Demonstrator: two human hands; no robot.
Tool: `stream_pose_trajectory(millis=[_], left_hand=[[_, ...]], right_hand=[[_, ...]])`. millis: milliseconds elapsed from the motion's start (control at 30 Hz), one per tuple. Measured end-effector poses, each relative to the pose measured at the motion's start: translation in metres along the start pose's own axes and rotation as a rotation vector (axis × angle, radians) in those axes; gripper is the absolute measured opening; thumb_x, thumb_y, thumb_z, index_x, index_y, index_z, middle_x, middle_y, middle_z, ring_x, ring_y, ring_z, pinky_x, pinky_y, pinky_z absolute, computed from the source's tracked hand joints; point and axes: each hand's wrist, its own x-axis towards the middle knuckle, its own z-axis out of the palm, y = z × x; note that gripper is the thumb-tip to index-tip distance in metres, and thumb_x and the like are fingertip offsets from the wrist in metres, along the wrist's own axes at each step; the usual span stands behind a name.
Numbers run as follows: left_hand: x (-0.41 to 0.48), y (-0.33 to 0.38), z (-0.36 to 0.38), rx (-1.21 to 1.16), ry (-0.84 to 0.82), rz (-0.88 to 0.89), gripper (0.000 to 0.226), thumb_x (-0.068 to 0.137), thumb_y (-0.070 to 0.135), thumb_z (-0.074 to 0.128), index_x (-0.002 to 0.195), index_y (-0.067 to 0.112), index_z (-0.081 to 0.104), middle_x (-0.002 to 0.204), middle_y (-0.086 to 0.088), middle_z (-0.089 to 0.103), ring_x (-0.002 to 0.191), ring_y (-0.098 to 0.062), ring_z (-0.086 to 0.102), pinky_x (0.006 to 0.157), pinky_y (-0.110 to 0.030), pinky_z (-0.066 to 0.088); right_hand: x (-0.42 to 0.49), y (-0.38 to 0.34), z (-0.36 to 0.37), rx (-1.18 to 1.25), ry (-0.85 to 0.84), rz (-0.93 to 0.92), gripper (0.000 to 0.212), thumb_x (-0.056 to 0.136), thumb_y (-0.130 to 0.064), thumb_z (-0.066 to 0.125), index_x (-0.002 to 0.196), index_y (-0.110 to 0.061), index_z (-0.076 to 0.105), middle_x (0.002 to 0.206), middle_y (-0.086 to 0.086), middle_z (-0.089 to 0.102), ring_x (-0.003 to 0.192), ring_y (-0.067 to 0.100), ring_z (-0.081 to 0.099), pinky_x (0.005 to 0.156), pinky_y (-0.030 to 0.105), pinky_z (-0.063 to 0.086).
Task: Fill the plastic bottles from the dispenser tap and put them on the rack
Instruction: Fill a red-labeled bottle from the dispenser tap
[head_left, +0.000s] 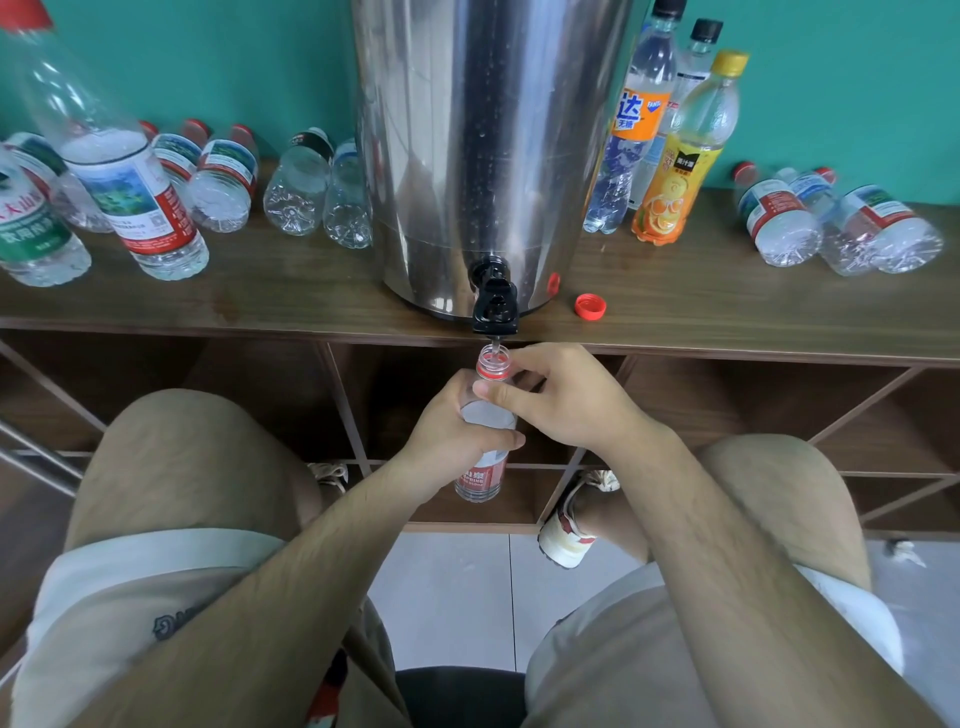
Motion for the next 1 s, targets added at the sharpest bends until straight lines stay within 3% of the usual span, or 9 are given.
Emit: stream_pose_trajectory(millis=[100, 267, 667, 1000], left_hand=[[0.000, 0.000, 0.000, 0.002, 0.001, -0.002, 0.073, 0.076, 0.017, 0.089, 0.137, 0.027, 0.052, 0.126, 0.002, 0.065, 0.117, -0.022, 0.064, 0.102, -0.045, 0.056], [0.001, -0.003, 0.000, 0.004, -0.002, 0.013, 0.072, 0.076, 0.018, 0.089, 0.136, 0.029, 0.052, 0.122, 0.006, 0.065, 0.112, -0.018, 0.064, 0.085, -0.026, 0.054], [0.009, -0.008, 0.002, 0.043, 0.020, 0.017, 0.072, 0.073, 0.024, 0.092, 0.133, 0.032, 0.053, 0.119, 0.010, 0.064, 0.105, -0.013, 0.064, 0.073, -0.018, 0.048], [0.011, -0.010, 0.002, 0.061, 0.013, 0.016, 0.074, 0.075, 0.024, 0.091, 0.137, 0.029, 0.052, 0.123, 0.006, 0.064, 0.111, -0.017, 0.063, 0.082, -0.024, 0.052]], right_hand=[[0.000, 0.000, 0.000, -0.011, 0.006, 0.001, 0.029, 0.095, -0.053, 0.066, 0.096, -0.028, 0.080, 0.086, -0.005, 0.076, 0.076, 0.016, 0.069, 0.069, 0.045, 0.055], [0.000, 0.000, 0.001, -0.019, 0.011, 0.012, 0.024, 0.095, -0.051, 0.068, 0.095, -0.030, 0.080, 0.084, -0.008, 0.075, 0.074, 0.015, 0.069, 0.067, 0.044, 0.055], [0.000, -0.001, 0.001, -0.057, 0.020, 0.016, 0.024, 0.096, -0.053, 0.067, 0.101, -0.033, 0.080, 0.089, -0.012, 0.076, 0.077, 0.009, 0.069, 0.068, 0.042, 0.056], [-0.001, 0.000, 0.002, -0.073, 0.022, 0.032, 0.027, 0.095, -0.055, 0.067, 0.102, -0.032, 0.081, 0.088, -0.009, 0.076, 0.078, 0.010, 0.069, 0.069, 0.040, 0.055]])
